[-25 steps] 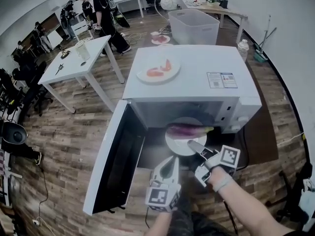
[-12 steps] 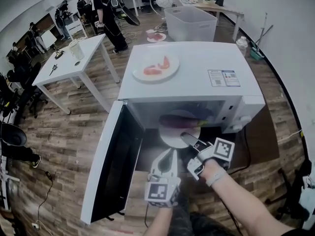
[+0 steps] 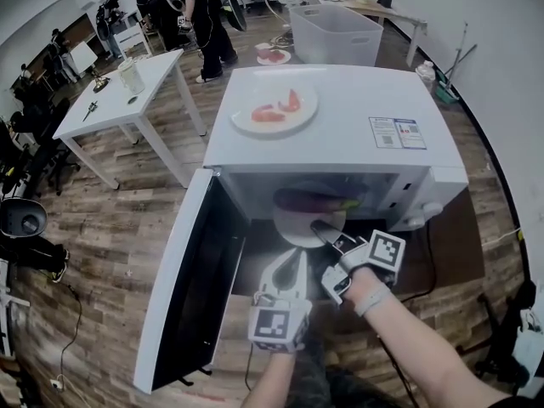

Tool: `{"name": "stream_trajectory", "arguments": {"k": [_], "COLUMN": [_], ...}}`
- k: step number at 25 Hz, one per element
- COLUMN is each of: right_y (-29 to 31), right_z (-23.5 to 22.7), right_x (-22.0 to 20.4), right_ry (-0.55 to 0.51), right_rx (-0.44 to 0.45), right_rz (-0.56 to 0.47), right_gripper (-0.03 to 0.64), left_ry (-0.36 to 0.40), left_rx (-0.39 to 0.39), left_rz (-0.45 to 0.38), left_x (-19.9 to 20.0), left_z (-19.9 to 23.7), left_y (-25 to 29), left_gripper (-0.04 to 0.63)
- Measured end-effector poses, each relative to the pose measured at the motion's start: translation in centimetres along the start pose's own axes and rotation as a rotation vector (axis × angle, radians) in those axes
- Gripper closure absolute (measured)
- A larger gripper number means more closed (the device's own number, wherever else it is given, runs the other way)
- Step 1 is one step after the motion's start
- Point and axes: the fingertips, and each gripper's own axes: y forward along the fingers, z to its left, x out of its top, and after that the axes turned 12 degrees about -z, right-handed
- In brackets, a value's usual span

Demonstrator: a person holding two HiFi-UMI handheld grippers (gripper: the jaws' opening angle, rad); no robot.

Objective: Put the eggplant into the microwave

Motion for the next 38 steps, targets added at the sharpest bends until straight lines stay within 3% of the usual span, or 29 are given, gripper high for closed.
{"name": "stream_trajectory", "arguments": {"k": [16, 26, 38], "right_y": [1.8, 2.0, 0.3], "right_z": [0.5, 1.2, 1.5], "right_x": [0.5, 1.1, 1.5], "right_ry": [-0.002, -0.058, -0.088], "right_rx": [0.028, 0.064, 0.092], "right_rz": [0.017, 0.038, 0.060], "right_gripper": [0.588, 0.485, 0.485], "left_ry": [-0.032, -0.027, -0.049], "left_rx": [0.010, 0.036, 0.033], "left_rz": [-0.006, 0.007, 0.003], "left_x": [0.2, 0.0, -0.5], "left_z": [1.0, 1.8, 1.7], "left_y": [1.7, 2.4, 3.3], "left_gripper": [0.594, 0.594, 0.594]}}
